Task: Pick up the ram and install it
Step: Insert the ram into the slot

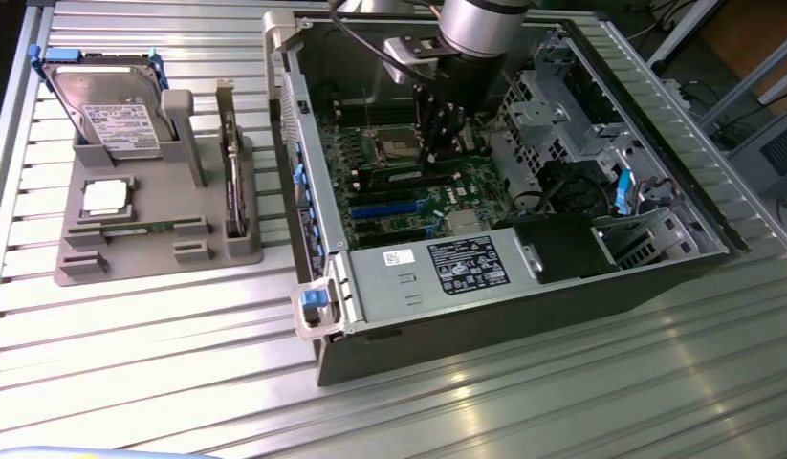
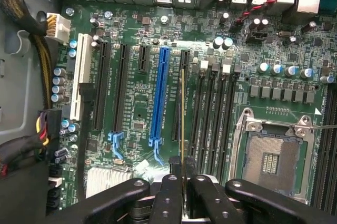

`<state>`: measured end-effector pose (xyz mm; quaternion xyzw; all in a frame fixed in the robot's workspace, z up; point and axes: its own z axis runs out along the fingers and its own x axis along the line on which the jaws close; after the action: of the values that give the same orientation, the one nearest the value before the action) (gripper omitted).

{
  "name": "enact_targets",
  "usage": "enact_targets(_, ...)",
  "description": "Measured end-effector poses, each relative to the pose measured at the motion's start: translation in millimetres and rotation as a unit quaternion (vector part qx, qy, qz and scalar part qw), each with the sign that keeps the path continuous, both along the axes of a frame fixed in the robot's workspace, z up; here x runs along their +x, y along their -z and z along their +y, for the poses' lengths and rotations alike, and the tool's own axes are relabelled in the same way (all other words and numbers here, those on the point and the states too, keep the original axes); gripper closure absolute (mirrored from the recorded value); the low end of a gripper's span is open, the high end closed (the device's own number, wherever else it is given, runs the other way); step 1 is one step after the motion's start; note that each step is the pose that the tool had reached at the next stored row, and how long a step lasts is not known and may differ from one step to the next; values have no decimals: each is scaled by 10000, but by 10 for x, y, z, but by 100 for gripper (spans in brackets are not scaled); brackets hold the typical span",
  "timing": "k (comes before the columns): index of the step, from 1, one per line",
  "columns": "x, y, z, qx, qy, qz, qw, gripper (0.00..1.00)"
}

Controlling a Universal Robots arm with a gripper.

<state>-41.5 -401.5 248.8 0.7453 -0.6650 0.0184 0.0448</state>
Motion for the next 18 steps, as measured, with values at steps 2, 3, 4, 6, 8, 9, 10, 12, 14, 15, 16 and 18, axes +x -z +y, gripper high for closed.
enact_targets(2,0,10,9,1,14,0,10000,88)
enact_targets(3,-4,11,9,0,15,1,10000,88)
enact_targets(4,-9,12,9,2,12,1,10000,88)
enact_targets(6,-16,14,9,90,7,0,10000,88)
enact_targets(8,-18,14,8,256,7,0,9997,88)
enact_targets(9,-19,14,-4,383,7,1,9993,88)
enact_targets(10,-19,14,-21,397,7,0,9992,88)
enact_targets(12,-19,15,-41,398,37,-1,9992,88)
enact_targets(14,-18,18,-44,396,167,-6,9991,88)
enact_targets(15,-19,19,-45,395,215,-8,9990,88)
enact_targets(16,-19,20,-45,394,270,-10,9989,88)
enact_targets(18,-19,21,-48,393,322,-12,9987,88)
